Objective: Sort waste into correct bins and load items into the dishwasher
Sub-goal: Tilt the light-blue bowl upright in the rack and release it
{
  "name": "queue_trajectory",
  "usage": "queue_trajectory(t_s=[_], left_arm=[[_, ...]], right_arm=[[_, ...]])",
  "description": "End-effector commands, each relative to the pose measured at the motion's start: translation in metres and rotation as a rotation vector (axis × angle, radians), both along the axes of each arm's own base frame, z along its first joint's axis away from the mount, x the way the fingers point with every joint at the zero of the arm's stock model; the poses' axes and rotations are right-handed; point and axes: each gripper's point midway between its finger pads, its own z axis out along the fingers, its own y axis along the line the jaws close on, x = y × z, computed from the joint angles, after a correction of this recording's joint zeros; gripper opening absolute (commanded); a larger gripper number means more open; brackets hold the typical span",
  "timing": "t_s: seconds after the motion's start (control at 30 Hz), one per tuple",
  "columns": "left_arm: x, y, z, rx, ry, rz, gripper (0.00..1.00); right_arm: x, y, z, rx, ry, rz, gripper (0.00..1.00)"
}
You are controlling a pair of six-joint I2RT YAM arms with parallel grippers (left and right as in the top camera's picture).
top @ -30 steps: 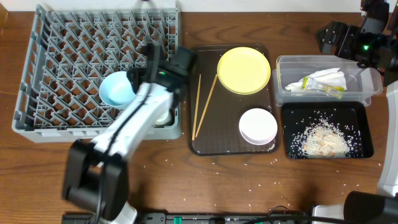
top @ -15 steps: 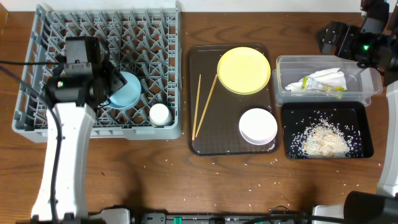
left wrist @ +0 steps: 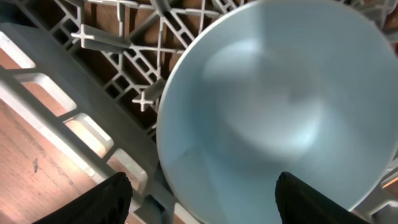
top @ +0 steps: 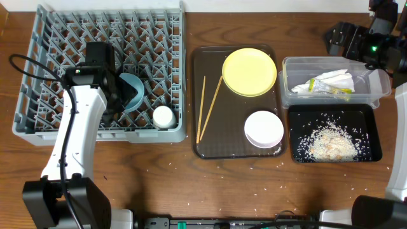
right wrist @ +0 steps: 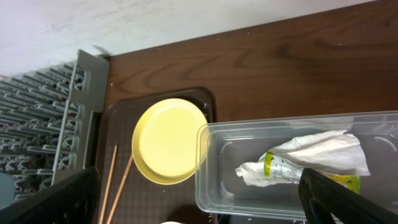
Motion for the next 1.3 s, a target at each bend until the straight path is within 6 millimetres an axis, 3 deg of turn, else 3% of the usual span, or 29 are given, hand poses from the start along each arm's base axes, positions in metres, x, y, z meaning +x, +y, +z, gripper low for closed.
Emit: queue_trajectory(t_s=[0.0, 0.37, 0.63, 1.07, 1.17, 1.27], left_arm=[[0.002, 0.005, -0.001, 0.015, -0.011, 0.037, 0.74], [0.0, 0.018, -0.023, 0.008, -0.015, 0.111, 0.73], [0.009, 0.016, -0.039, -0.012, -0.066, 0.108, 0.59], [0.008, 0.016, -0.058, -0.006, -0.079, 0.109, 0.47], [0.01, 0.017, -0.057, -0.006, -0.087, 0.109, 0.36], [0.012, 0.017, -0.056, -0.005, -0.094, 0.108, 0.08]], right_arm=[[-0.002, -0.001, 0.003, 0.015, -0.003, -0.007, 0.99], [-0.002, -0.001, 0.003, 0.015, -0.003, -0.007, 0.99], [-0.002, -0.001, 0.003, 0.015, -0.003, -0.007, 0.99], [-0.002, -0.001, 0.003, 0.015, -0.003, -0.007, 0.99], [-0.002, -0.001, 0.003, 0.015, -0.003, -0.007, 0.99], [-0.002, -0.001, 0.003, 0.015, -0.003, -0.007, 0.99]])
